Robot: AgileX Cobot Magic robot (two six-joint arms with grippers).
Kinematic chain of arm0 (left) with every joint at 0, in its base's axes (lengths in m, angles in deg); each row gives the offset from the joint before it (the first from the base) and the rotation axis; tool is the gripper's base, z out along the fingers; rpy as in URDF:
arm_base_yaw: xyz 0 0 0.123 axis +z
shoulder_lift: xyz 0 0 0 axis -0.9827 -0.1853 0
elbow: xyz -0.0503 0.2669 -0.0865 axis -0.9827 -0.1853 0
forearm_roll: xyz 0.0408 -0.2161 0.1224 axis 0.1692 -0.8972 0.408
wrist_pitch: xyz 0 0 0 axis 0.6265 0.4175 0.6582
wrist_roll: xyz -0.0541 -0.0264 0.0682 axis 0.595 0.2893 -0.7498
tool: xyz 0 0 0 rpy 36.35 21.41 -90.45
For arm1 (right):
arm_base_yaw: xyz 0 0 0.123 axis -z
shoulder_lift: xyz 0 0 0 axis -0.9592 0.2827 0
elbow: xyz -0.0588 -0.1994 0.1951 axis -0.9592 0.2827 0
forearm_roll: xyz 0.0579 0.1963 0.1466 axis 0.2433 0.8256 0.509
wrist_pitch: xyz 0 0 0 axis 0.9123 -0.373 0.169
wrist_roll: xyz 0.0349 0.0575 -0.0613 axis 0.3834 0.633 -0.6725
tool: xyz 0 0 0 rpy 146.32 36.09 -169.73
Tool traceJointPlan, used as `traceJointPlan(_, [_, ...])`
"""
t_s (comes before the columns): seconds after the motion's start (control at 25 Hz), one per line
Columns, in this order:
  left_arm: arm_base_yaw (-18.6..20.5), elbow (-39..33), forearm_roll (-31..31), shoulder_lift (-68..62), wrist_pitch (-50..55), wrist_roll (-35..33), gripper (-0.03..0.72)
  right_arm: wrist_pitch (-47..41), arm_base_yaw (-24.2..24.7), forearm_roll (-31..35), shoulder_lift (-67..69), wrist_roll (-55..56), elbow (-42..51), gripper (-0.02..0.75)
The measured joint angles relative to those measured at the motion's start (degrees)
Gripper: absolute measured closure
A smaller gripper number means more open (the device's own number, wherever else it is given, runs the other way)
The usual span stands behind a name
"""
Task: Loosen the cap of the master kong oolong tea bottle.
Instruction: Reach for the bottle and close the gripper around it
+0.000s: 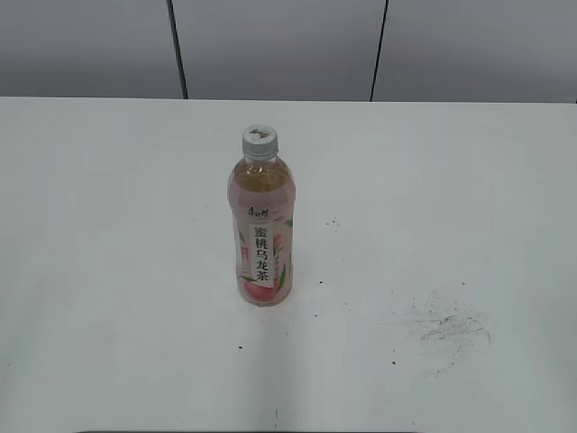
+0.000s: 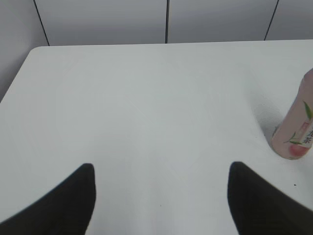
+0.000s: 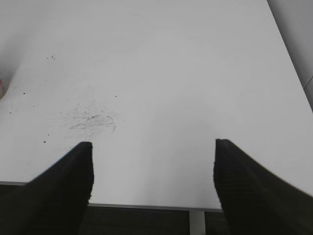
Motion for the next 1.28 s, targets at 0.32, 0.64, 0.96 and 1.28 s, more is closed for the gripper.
traceJointPlan(0.32, [0.0, 0.0, 0.0, 0.0, 0.0, 0.0, 0.188, 0.0, 0.0, 0.0, 0.0, 0.0, 0.0, 0.164])
traceJointPlan(0.64, [0.0, 0.0, 0.0, 0.0, 0.0, 0.0, 0.188, 0.0, 0.0, 0.0, 0.0, 0.0, 0.0, 0.164])
traceJointPlan(0.96, [0.0, 0.0, 0.0, 0.0, 0.0, 0.0, 0.188, 0.0, 0.0, 0.0, 0.0, 0.0, 0.0, 0.164])
traceJointPlan(1.28, [0.0, 0.0, 0.0, 0.0, 0.0, 0.0, 0.188, 0.0, 0.0, 0.0, 0.0, 0.0, 0.0, 0.164])
